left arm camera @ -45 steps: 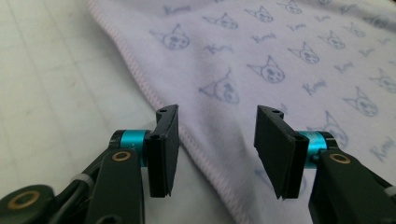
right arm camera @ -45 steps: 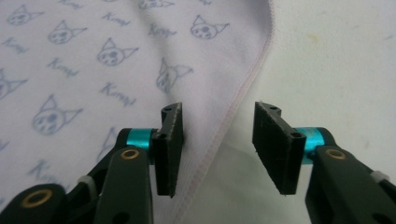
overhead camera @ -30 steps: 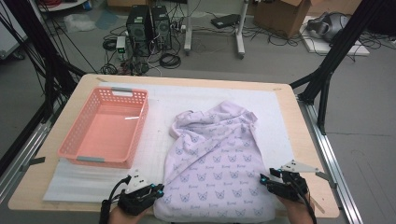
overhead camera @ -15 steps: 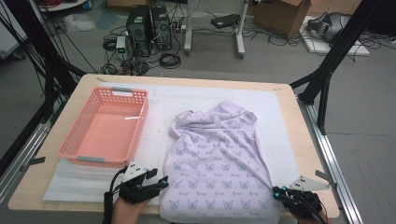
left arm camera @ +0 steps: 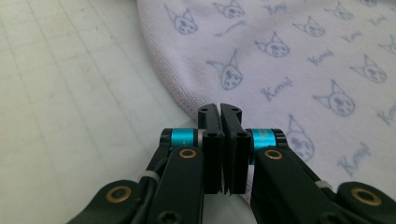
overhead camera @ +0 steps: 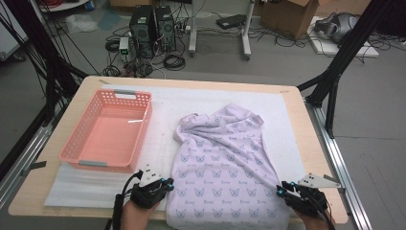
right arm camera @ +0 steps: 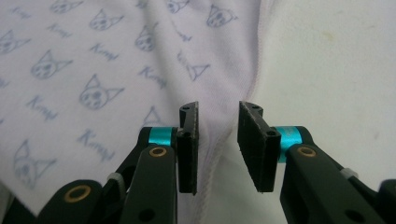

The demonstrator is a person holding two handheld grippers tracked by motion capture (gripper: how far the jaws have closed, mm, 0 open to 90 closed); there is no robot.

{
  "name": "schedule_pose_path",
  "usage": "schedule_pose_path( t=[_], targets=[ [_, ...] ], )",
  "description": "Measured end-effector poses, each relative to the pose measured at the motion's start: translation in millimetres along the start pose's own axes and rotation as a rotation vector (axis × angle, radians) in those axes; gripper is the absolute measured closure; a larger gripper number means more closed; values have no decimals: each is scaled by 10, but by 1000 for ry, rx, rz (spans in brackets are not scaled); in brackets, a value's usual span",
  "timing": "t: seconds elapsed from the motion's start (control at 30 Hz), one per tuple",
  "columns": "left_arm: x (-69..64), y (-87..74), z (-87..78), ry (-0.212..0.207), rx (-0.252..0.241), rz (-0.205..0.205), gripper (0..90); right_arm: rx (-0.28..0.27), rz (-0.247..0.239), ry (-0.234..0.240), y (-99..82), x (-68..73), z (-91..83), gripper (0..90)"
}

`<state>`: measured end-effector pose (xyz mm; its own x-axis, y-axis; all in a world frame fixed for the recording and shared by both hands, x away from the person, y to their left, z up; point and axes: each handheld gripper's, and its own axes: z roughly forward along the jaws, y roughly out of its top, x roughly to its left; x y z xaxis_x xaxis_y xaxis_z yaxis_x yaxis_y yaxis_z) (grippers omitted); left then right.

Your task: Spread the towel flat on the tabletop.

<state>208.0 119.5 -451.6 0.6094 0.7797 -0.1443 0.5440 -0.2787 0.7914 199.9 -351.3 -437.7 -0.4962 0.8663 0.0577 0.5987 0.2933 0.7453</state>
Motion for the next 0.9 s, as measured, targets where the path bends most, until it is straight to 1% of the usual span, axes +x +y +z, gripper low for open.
schedule_pose_path(
  t=[0.03,0.1,0.13,0.17,0.2,0.27,0.3,0.33,0.37,0.4,0.43,0.5,0.53,0.57,0.6,0.67,0.7,0.73,0.77,0.83,0.9],
  targets=[
    [7,-32,-60,-3,10,9,873,2,9,1,16,-7,19,680],
    [13,-97,-173,-2,13,6,873,3,18,2,47,-12,71,662],
    [19,-123,-221,-3,13,9,872,6,28,5,64,-8,101,644],
    [18,-141,-253,0,9,3,872,6,40,12,83,2,135,626],
    [18,-148,-267,-7,5,1,871,1,36,11,102,13,168,619],
    [23,-147,-265,-10,-4,-7,859,11,26,-11,135,38,231,621],
    [22,-145,-250,-18,-10,-19,841,28,33,-23,140,44,265,634],
    [25,-144,-233,-21,-14,-24,801,26,32,-30,138,44,275,682],
    [28,-142,-216,-20,-23,-37,728,25,27,-31,136,37,266,787],
    [32,-137,-203,-25,-32,-54,669,28,25,-11,128,25,250,868],
    [40,-130,-194,-27,-45,-53,650,33,15,-14,113,22,225,874],
    [52,-100,-179,-16,-68,-67,565,53,15,-17,70,9,141,880],
    [61,-84,-172,-17,-80,-75,556,63,12,-29,36,4,82,880],
    [74,-66,-165,-14,-85,-71,547,75,4,-37,-8,-6,14,880],
    [77,-49,-153,-12,-89,-81,531,78,9,-38,-63,-13,-47,880],
    [91,-17,-111,-15,-90,-88,513,79,7,-35,-155,-19,-159,867],
    [95,1,-79,-15,-87,-91,505,72,12,-27,-181,-28,-198,817],
    [97,20,-41,-15,-84,-97,498,55,24,-31,-189,-36,-220,730],
    [102,41,-1,-16,-78,-99,494,42,38,-38,-183,-53,-231,689],
    [101,77,75,-18,-65,-104,482,8,63,-41,-154,-78,-227,673],
    [83,95,139,-31,-50,-105,486,-2,65,-48,-127,-87,-201,673]
  ],
)
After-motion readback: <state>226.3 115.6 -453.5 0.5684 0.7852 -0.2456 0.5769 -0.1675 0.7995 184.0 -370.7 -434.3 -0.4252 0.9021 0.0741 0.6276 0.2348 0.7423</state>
